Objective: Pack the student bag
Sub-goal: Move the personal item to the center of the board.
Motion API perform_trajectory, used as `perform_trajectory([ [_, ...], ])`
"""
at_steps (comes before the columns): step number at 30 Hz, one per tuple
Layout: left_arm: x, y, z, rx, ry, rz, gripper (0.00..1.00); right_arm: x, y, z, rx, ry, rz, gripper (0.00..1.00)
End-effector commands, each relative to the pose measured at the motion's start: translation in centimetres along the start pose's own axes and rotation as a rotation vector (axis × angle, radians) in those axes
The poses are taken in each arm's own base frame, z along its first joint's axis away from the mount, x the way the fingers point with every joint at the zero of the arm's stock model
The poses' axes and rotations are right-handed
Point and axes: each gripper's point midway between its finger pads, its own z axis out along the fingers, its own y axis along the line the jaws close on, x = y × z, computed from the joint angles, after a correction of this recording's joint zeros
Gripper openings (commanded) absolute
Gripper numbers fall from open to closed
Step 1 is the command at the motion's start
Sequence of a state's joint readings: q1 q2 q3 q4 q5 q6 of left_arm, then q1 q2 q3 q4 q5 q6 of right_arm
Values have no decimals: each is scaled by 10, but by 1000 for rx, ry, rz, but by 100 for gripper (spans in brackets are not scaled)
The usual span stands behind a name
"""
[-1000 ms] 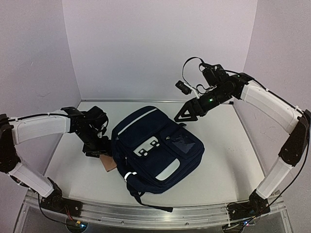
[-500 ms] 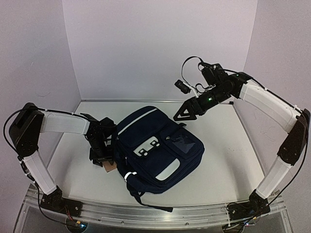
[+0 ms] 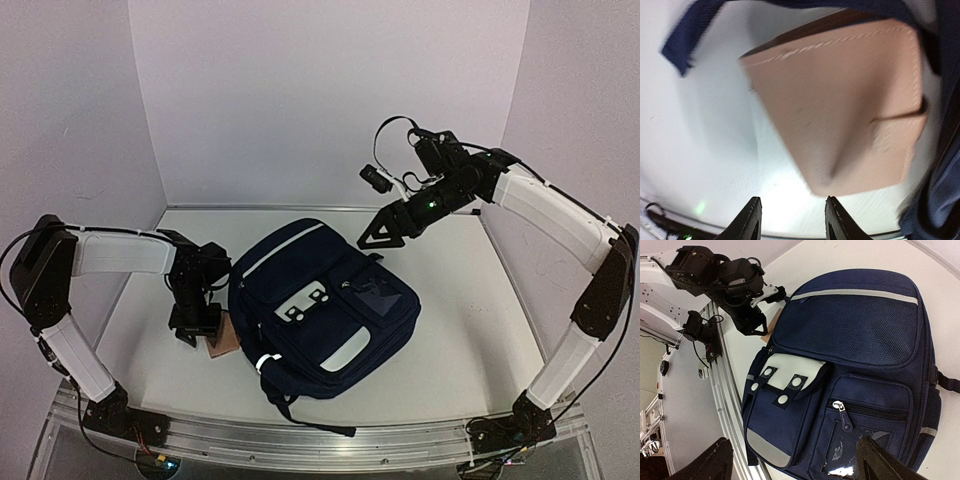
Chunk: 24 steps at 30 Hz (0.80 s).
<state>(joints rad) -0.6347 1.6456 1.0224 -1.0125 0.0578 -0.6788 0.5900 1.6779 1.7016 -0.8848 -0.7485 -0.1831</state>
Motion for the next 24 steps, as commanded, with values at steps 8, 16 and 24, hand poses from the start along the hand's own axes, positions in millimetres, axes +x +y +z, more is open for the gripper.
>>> perform_trajectory([
  [8,-28,-28,-54,104,-100,-101,63,-1,9,-14,17,-22,-32,85],
  [16,-40,-41,-14,162,-101,-273,59,-3,8,-17,33,-27,-35,85],
  [24,-5,-11,32,43,19,-332,58,-4,6,-17,41,-27,-38,85],
])
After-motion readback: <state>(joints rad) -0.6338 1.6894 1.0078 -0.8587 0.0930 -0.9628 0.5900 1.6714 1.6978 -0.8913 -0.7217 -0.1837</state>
